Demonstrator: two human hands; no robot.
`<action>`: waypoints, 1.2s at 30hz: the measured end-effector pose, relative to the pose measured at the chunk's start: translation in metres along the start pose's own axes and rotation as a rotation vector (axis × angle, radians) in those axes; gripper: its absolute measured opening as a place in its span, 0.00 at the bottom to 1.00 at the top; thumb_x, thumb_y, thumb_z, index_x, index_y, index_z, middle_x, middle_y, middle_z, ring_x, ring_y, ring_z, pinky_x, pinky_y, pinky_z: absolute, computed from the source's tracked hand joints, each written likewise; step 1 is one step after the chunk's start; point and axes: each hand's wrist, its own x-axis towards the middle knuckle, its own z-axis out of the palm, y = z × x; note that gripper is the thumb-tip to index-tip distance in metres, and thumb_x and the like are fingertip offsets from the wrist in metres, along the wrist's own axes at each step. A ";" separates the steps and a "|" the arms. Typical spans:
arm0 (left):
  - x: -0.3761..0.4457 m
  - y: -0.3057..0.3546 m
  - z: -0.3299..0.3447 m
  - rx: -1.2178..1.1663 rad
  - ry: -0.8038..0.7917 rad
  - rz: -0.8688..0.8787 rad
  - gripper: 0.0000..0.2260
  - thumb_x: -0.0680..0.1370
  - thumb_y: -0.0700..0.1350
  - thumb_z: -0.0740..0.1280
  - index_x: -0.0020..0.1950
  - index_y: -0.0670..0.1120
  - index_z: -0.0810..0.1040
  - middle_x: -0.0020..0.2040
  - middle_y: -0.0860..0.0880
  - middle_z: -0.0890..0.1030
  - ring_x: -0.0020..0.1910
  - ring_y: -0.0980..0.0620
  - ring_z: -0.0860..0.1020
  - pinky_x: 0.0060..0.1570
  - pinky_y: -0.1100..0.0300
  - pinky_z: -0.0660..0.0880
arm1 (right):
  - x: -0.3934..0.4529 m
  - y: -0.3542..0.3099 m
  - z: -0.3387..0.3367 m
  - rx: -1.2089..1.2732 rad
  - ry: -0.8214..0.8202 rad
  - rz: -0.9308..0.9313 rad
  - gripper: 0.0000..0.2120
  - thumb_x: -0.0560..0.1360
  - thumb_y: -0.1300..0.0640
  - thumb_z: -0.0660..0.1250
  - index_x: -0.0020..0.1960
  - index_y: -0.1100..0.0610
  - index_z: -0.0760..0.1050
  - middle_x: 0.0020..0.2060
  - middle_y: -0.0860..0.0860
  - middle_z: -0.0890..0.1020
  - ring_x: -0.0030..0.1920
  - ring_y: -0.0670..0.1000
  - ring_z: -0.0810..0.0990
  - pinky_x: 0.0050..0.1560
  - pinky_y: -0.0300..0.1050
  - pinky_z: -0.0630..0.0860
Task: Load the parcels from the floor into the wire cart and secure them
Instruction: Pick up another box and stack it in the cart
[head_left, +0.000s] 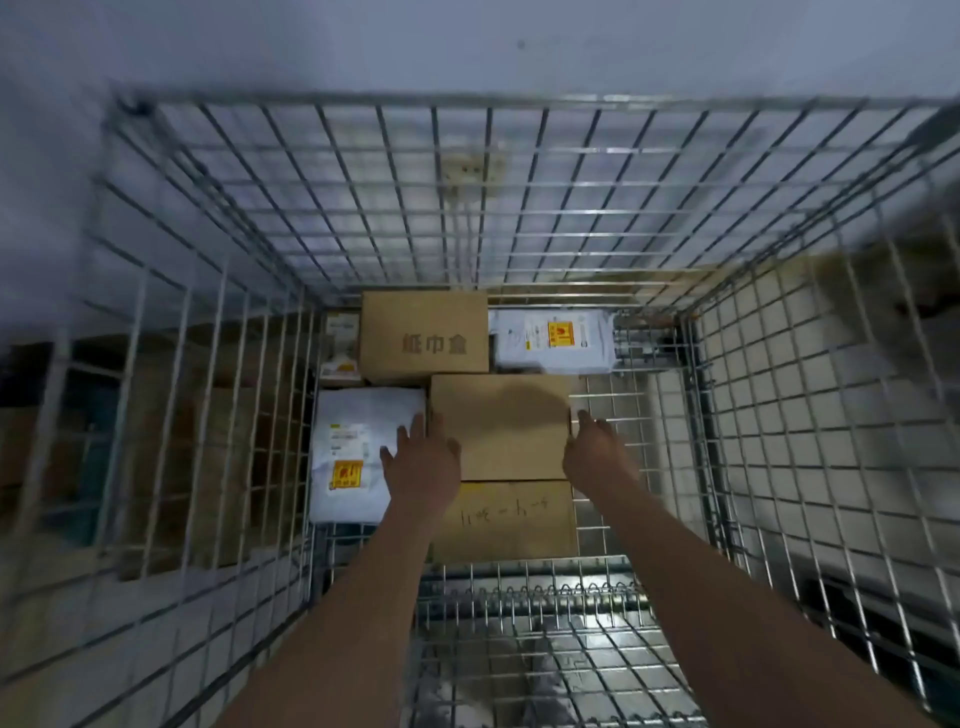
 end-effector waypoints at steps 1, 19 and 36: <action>-0.015 0.003 -0.021 0.023 -0.001 0.019 0.25 0.86 0.53 0.49 0.82 0.49 0.51 0.82 0.47 0.51 0.80 0.42 0.52 0.76 0.39 0.52 | -0.016 -0.007 -0.017 -0.030 0.004 -0.015 0.24 0.81 0.56 0.57 0.77 0.53 0.60 0.71 0.55 0.69 0.68 0.59 0.72 0.64 0.55 0.72; -0.367 -0.073 -0.355 -0.147 0.431 -0.123 0.24 0.84 0.54 0.50 0.80 0.50 0.57 0.80 0.46 0.58 0.78 0.41 0.56 0.75 0.35 0.52 | -0.380 -0.164 -0.253 -0.182 0.161 -0.487 0.25 0.81 0.51 0.54 0.77 0.56 0.60 0.74 0.59 0.65 0.73 0.61 0.65 0.72 0.59 0.60; -0.593 -0.304 -0.298 -0.367 0.533 -0.595 0.26 0.84 0.55 0.46 0.82 0.51 0.49 0.82 0.47 0.52 0.80 0.43 0.53 0.76 0.37 0.51 | -0.604 -0.306 -0.145 -0.470 0.044 -0.958 0.27 0.83 0.46 0.52 0.79 0.53 0.53 0.77 0.59 0.60 0.75 0.62 0.62 0.75 0.63 0.56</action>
